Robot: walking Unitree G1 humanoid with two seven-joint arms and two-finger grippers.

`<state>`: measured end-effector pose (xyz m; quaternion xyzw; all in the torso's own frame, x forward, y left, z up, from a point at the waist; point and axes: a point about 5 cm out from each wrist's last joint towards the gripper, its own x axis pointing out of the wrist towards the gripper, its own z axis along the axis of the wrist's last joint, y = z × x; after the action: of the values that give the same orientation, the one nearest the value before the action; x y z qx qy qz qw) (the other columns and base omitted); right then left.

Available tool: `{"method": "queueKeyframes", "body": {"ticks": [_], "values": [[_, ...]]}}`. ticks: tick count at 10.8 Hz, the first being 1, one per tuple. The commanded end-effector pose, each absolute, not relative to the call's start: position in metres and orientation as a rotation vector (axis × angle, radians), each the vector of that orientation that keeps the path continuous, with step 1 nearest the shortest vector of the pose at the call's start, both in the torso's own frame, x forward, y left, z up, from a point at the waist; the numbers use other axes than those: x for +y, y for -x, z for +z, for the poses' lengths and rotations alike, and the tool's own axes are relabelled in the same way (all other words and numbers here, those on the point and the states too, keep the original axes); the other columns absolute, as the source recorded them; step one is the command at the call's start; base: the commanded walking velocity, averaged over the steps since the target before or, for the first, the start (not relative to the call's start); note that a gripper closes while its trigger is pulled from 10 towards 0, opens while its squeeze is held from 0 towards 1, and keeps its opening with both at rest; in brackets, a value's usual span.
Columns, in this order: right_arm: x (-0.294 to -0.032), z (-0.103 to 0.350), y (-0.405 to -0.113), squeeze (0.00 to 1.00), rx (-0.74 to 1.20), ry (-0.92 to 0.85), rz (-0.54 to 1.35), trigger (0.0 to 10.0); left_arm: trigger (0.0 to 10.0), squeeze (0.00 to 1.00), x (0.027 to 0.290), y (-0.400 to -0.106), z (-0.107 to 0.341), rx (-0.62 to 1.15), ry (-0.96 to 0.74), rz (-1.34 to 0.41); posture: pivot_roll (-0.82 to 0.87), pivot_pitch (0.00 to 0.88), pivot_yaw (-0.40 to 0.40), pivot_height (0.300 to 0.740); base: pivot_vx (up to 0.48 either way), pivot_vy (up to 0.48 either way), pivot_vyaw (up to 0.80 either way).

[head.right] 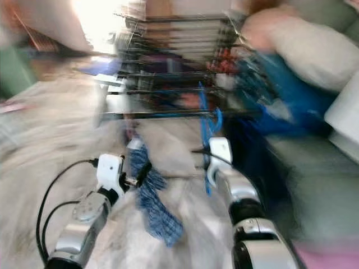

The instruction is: Hang hanger

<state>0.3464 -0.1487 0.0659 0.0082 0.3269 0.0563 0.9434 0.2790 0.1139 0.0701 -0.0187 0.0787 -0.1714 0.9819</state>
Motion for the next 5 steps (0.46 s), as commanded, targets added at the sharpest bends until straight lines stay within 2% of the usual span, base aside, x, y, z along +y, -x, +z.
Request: {"method": "queueKeyframes", "body": {"ticks": [1, 2, 3, 5], "values": [[-0.1433, 0.0737, -0.3532, 0.00, 0.646, -0.028, 0.125, 10.0, 10.0, 0.00, 0.1154, -0.2801, 0.0716, 0.157, 0.042, -0.350, -0.04, 0.026, 0.005, 0.740, 0.000, 0.000, 0.00], [-0.1430, 0.0756, -0.3557, 0.00, 0.650, -0.040, 0.123, 10.0, 10.0, 0.00, 0.1140, -0.2798, 0.0730, 0.148, 0.054, -0.360, -0.04, 0.024, 0.002, 0.740, 0.000, 0.000, 0.00], [-0.1425, 0.0769, -0.3574, 0.00, 0.647, -0.035, 0.122, 10.0, 10.0, 0.00, 0.1130, -0.2793, 0.0736, 0.144, 0.059, -0.364, -0.04, 0.023, 0.000, 0.740, 0.262, 0.000, 0.00], [-0.1388, 0.0805, -0.3603, 0.00, 0.625, -0.011, 0.134, 10.0, 10.0, 0.00, 0.1126, -0.2774, 0.0733, 0.143, 0.068, -0.365, -0.04, 0.022, -0.005, 0.740, 0.289, 0.324, 0.00]]}}
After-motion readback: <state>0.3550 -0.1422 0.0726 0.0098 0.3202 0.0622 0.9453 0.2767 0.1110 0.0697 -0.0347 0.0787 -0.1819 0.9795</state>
